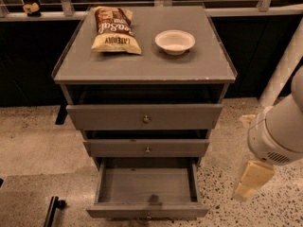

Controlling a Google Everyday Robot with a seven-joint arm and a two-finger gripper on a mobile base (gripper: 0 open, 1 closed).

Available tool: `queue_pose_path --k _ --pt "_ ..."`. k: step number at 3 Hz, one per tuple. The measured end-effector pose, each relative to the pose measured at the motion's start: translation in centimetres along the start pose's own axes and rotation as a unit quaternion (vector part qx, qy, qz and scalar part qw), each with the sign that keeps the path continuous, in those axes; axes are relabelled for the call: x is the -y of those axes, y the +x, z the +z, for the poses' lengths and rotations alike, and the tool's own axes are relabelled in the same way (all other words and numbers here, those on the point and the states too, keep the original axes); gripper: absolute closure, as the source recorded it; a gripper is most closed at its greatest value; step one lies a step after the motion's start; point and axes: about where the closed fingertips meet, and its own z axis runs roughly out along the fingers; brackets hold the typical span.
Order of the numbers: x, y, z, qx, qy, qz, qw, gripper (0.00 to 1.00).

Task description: Close bottom drawer

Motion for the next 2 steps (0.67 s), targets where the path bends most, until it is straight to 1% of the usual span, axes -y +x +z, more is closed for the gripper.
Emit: queue_pose_path --k 1,2 --pt "0.1 0.7 4.7 -0.012 0.0 0.025 0.9996 0.0" --pt "-1.0 1.1 4.8 -0.009 0.002 0.022 0.9997 0.0"
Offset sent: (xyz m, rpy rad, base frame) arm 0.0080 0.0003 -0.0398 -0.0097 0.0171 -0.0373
